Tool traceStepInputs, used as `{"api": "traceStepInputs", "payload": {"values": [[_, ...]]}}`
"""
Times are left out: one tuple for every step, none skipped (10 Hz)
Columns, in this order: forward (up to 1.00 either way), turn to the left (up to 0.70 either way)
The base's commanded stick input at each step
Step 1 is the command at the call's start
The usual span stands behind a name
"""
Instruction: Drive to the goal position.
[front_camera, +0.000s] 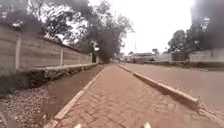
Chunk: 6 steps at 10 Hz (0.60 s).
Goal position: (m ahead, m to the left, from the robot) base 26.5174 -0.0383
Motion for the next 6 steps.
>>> {"api": "traceStepInputs", "payload": {"values": [[0.70, 0.00], [0.70, 0.00], [0.70, 0.00], [0.70, 0.00], [0.70, 0.00], [0.70, 0.00]]}}
